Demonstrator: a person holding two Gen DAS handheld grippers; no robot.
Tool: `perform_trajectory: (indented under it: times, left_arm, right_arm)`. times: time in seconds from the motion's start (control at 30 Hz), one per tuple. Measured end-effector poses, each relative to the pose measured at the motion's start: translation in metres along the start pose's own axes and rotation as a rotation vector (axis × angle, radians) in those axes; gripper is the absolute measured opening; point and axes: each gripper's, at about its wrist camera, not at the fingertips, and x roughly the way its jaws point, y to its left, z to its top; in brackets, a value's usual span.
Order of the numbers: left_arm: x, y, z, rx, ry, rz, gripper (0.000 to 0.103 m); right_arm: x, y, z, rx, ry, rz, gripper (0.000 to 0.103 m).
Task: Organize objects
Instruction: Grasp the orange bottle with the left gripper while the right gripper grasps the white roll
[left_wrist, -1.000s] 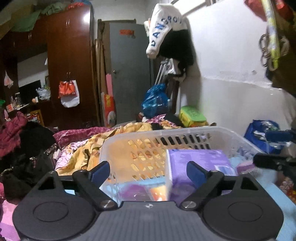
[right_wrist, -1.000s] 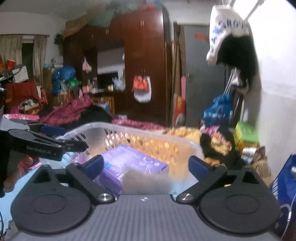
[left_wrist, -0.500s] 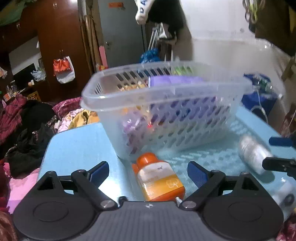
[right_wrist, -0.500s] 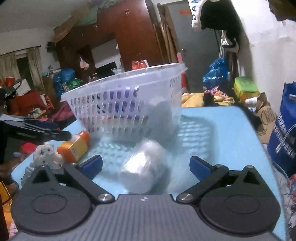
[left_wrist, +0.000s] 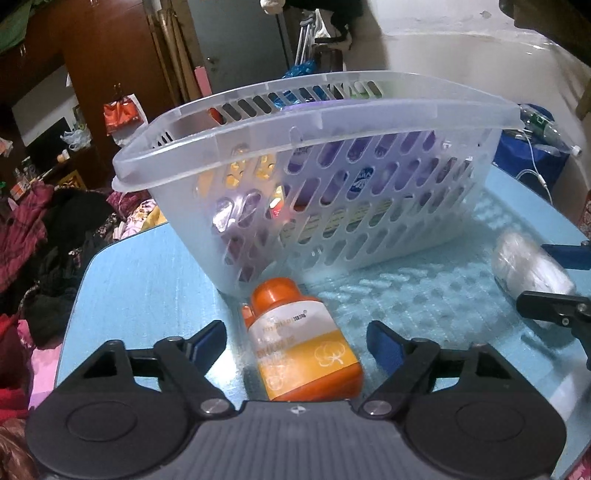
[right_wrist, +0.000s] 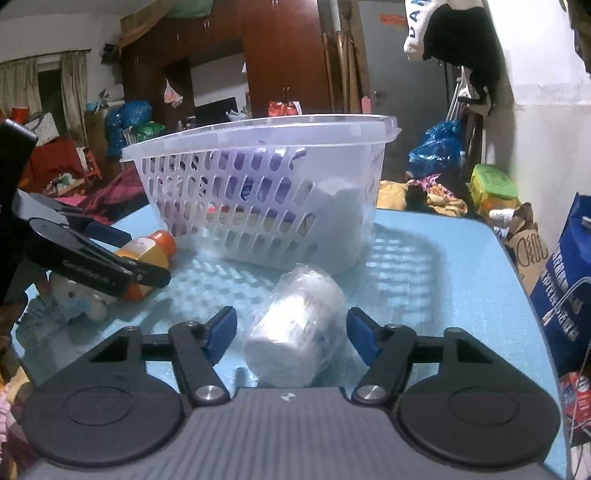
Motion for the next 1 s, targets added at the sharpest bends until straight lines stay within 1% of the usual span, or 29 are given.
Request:
perform_trajectory:
  times: [0.03, 0.07, 0.13, 0.23, 0.27, 0.37, 0.47, 0.53, 0.63, 0.7, 0.8, 0.9, 1.0]
  left_arm:
    - [0.0, 0.0, -0.001, -0.001, 0.0, -0.002, 0.081]
    - [0.001, 0.0, -0.001, 0.0, 0.002, -0.004, 0.075]
    - [0.001, -0.001, -0.002, 0.006, -0.001, -0.004, 0.068]
    - [-0.003, -0.001, -0.005, -0.001, -0.03, -0.002, 0.062]
    - [-0.005, -0.001, -0.006, -0.001, -0.043, -0.002, 0.062]
    - [-0.012, 0.004, -0.008, -0.016, -0.1, -0.033, 0.062]
    - [-0.023, 0.011, -0.011, -0.049, -0.179, -0.065, 0.061]
    - [-0.028, 0.016, -0.014, -0.071, -0.217, -0.093, 0.059]
    - [-0.035, 0.021, -0.017, -0.092, -0.274, -0.142, 0.056]
    - [-0.037, 0.021, -0.019, -0.091, -0.305, -0.15, 0.055]
    - [-0.041, 0.018, -0.02, -0.083, -0.335, -0.177, 0.055]
    - [-0.034, 0.009, -0.016, -0.051, -0.303, -0.142, 0.055]
    - [-0.036, 0.006, -0.018, -0.033, -0.298, -0.14, 0.055]
  right_arm:
    - [-0.001, 0.001, 0.0, -0.003, 0.001, -0.002, 0.065]
    - [-0.001, 0.001, 0.0, -0.003, 0.0, -0.003, 0.063]
    - [-0.001, 0.003, 0.0, -0.006, 0.002, -0.008, 0.061]
    - [-0.002, 0.006, 0.0, -0.026, 0.005, -0.019, 0.059]
    - [-0.003, 0.008, 0.0, -0.032, 0.006, -0.022, 0.059]
    - [-0.004, 0.01, -0.001, -0.056, 0.002, -0.027, 0.057]
    - [-0.005, 0.013, -0.002, -0.078, -0.011, -0.039, 0.055]
    - [-0.01, 0.013, -0.003, -0.084, -0.046, -0.047, 0.055]
    - [-0.018, 0.013, -0.002, -0.089, -0.088, -0.031, 0.054]
    - [-0.022, 0.014, -0.001, -0.091, -0.102, -0.028, 0.054]
    - [-0.024, 0.013, -0.001, -0.081, -0.113, -0.016, 0.054]
    - [-0.023, 0.013, -0.001, -0.078, -0.109, -0.01, 0.054]
    - [-0.022, 0.012, -0.001, -0.076, -0.102, 0.0, 0.054]
